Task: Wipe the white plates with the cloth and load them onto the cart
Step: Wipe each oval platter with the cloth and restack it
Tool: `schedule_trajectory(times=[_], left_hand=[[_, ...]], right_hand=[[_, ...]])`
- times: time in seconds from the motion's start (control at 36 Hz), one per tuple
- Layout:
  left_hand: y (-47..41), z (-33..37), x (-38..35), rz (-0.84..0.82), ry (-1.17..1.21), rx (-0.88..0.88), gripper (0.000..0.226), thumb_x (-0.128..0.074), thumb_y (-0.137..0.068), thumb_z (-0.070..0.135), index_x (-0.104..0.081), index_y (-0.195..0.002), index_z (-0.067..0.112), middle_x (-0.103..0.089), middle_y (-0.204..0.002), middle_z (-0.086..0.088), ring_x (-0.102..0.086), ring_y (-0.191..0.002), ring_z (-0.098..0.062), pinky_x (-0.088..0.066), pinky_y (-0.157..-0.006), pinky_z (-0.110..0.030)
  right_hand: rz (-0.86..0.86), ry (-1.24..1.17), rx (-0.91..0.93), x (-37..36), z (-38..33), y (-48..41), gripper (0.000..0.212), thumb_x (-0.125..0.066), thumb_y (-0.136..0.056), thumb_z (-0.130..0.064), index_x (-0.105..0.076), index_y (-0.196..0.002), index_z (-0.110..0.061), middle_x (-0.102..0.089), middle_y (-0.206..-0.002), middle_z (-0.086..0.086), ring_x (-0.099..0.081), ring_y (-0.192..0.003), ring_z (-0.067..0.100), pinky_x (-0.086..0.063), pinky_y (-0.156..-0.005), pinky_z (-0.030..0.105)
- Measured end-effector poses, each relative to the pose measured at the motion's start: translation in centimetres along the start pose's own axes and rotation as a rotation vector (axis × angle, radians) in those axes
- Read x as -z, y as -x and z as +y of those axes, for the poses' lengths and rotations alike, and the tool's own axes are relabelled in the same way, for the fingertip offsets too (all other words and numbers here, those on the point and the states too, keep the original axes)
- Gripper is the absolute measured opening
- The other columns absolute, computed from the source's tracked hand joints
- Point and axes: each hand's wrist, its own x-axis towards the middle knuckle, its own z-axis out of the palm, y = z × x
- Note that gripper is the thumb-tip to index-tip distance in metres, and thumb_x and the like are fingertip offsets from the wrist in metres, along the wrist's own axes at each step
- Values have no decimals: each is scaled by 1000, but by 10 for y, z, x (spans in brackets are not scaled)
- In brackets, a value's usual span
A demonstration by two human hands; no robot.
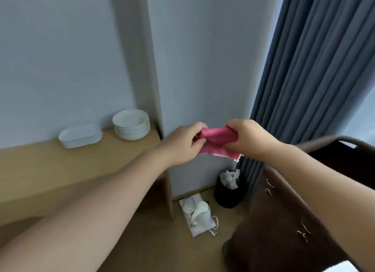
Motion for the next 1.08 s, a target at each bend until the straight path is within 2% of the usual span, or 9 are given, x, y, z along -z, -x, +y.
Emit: schedule_trajectory(times=[0.25, 0.36, 0.44, 0.53, 0.67, 0.78, 0.86, 0.94, 1.08], left_hand=[[143, -28, 66, 196, -143, 338, 7, -54, -96, 28, -52, -94, 21, -58, -77, 7, -54, -68, -13, -46, -65, -37], [197, -36, 88, 259, -192, 461, 10, -54, -96, 31, -51, -93, 23, -56, -70, 8, -51, -62, -7, -43, -60, -34], [228, -40, 101, 290, -201, 508, 11, -54, -96, 29, -51, -91, 21, -57, -70, 6, -55, -64, -15, -47, -64, -39], [252, -48, 113, 307, -192, 538, 12, -55, -95, 27, -52, -92, 16, -60, -72, 1, -58, -68, -24, -50, -67, -43], [285, -72, 132, 312, -164, 554, 10, -55, -95, 26, -51, -90, 19, -56, -67, 6, -55, -63, -21, -49, -65, -43], [309, -98, 153, 296, -129, 573, 9, -54, -96, 28, -52, -93, 19, -63, -76, -3, -60, -71, -26, -51, -68, -46], [330, -130, 172, 274, -124, 558, 7, -54, -96, 27, -52, -91, 23, -59, -72, 5, -55, -65, -17, -48, -65, -40], [336, -140, 175, 263, -110, 548, 7, -54, -96, 26, -51, -90, 24, -53, -67, 8, -47, -59, -11, -43, -61, -34], [347, -173, 192, 238, -96, 529, 2, -54, -96, 23, -54, -94, 24, -56, -70, 7, -47, -58, -9, -42, -61, -32]], right_hand=[[-173, -161, 320, -70, -111, -13, 11, -66, -67, -6, -60, -75, -8, -63, -63, 5, -58, -63, 25, -45, -53, 33], [-232, -167, 443, -90, -156, -11, 19, -67, -67, -7, -52, -65, -18, -55, -58, 0, -47, -56, 14, -34, -50, 31], [-251, -189, 482, -104, -184, -9, 25, -66, -64, -7, -49, -62, -26, -53, -54, -4, -45, -52, 7, -33, -47, 27], [-251, -248, 481, -120, -208, -9, 20, -67, -63, -6, -56, -69, -23, -56, -56, -4, -48, -56, 13, -38, -51, 30], [-264, -318, 460, -148, -246, -10, 16, -67, -65, -5, -61, -74, -16, -61, -55, 3, -57, -56, 19, -44, -53, 30], [-288, -383, 416, -170, -273, -12, 19, -68, -67, -5, -59, -76, -19, -61, -54, 3, -56, -50, 15, -42, -46, 24], [-312, -416, 365, -193, -298, -16, 21, -67, -68, -1, -57, -76, -18, -62, -53, 9, -50, -44, 10, -35, -43, 15], [-327, -454, 326, -203, -303, -19, 22, -70, -69, 0, -56, -74, -15, -56, -51, 1, -44, -41, 2, -31, -43, 12], [-279, -421, 303, -230, -330, -29, 23, -71, -70, -2, -55, -72, -17, -54, -60, -3, -46, -55, 8, -35, -48, 17]])
